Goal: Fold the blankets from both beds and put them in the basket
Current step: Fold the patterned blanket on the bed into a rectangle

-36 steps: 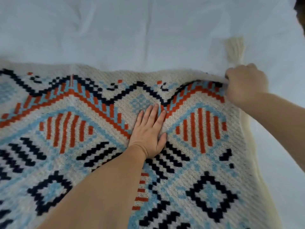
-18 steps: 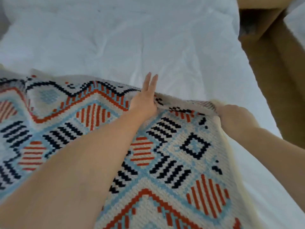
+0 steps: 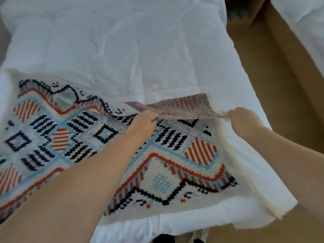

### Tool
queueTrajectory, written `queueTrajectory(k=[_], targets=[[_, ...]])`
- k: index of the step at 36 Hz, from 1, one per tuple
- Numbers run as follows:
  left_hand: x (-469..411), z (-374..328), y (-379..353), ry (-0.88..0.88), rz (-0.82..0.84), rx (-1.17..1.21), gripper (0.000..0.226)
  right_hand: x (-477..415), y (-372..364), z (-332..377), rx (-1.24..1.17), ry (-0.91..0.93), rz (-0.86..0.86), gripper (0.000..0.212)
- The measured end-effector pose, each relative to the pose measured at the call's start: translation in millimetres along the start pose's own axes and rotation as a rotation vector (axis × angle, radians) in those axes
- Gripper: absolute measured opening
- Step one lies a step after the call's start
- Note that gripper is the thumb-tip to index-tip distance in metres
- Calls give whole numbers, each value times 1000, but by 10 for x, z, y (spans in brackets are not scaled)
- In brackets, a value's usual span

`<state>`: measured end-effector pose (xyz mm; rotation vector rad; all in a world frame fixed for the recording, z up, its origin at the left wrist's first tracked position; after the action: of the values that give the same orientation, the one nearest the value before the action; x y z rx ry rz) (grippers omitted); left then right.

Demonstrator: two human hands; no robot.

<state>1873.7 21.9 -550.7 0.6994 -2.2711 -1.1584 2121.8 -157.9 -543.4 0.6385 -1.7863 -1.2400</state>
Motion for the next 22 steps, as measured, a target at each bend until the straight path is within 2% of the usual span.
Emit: queueTrajectory(k=[5, 18, 22], targets=[[451, -207, -235, 87, 52, 55, 25, 306, -244, -176, 4, 50, 16, 27], [1607, -638, -1062, 250, 111, 49, 25, 1176, -904, -573, -156, 98, 112, 38], [1843, -695, -1243, 283, 133, 55, 23, 1368, -1086, -599, -159, 105, 152, 34]])
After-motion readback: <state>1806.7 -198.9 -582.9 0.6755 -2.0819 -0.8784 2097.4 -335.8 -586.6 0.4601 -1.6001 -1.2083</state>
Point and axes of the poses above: each hand's wrist, its own x-axis away from the middle knuckle, its own y-axis out of the back of the hand, z = x × y, the point moved 6 cm from there along -x, towards the middle knuckle, and after that the axes turned 3 degrees about x, right-handed, at the moved point
